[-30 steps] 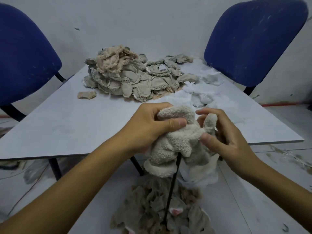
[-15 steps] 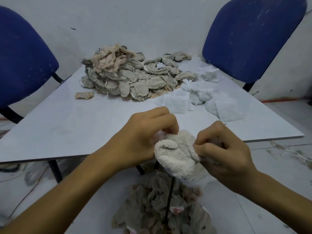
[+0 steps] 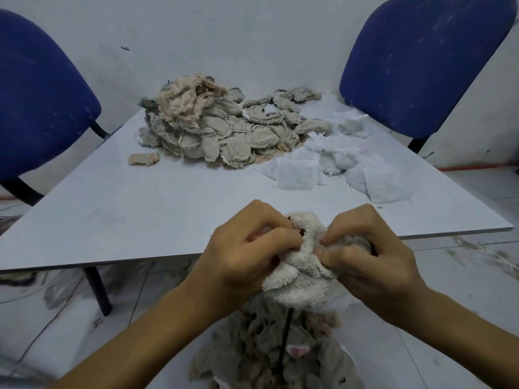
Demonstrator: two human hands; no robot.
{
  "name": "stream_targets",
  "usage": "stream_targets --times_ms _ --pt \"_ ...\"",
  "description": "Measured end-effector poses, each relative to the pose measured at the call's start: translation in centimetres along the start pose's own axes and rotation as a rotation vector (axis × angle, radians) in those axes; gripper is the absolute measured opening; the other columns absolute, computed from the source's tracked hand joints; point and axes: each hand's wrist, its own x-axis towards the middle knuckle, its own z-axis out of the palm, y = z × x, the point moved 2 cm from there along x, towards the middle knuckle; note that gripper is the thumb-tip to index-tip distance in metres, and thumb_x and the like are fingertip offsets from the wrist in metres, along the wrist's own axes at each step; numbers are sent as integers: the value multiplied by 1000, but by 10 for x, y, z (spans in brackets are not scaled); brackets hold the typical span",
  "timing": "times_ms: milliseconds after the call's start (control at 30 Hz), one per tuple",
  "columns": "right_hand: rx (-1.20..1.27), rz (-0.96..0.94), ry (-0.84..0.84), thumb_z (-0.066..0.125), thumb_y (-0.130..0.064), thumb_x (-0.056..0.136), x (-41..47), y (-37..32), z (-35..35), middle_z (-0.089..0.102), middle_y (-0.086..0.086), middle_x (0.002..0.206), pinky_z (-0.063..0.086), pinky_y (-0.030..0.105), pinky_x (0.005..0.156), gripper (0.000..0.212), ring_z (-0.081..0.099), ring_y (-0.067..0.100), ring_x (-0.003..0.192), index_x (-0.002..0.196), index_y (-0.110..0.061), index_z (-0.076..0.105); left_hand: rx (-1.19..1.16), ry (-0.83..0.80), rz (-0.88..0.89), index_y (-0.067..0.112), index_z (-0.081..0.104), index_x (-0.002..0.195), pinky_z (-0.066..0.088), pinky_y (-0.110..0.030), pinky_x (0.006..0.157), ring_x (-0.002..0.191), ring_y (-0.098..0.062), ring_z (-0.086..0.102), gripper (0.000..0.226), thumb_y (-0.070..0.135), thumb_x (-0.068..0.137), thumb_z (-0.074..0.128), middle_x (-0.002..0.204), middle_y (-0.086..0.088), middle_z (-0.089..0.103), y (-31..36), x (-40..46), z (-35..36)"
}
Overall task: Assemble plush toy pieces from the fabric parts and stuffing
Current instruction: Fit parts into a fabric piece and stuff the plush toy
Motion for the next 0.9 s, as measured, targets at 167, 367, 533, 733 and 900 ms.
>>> stream_targets --times_ms 167,367,533,733,900 --pt "-25 24 -89 65 -15 95 -2 -8 6 50 0 93 35 35 69 21 49 24 81 75 -8 62 4 -73 -87 1 65 85 45 -34 63 78 -23 56 21 -17 75 63 91 -12 57 -4 -3 2" --pt "22 95 -82 56 -31 102 -4 -7 1 48 -2 104 42 31 73 10 52 19 91 98 -26 63 67 -156 -70 0 66 85 31 -20 67 75 -21 48 23 -19 73 68 86 -12 57 -6 -12 10" --pt "-18 25 -81 57 -14 99 -4 -5 1 47 5 99 41 34 70 8 51 24 86 97 -15 65 -44 -187 -137 2 65 89 33 -15 70 76 -16 48 18 -10 79 75 88 -9 57 -10 -15 18" --pt "-53 -25 -203 44 -2 95 -1 -7 9 50 9 82 36 31 63 30 45 24 74 76 -2 67 -60 -287 -152 2 64 88 36 -21 67 74 -18 47 12 -3 84 73 89 -8 56 -8 -23 21" --pt "42 12 -148 54 3 85 -1 -8 5 44 4 89 36 32 63 15 46 25 74 87 -12 54 -83 -208 -137 3 63 86 33 -18 66 70 -19 46 11 4 85 73 84 -12 56 -5 -14 14"
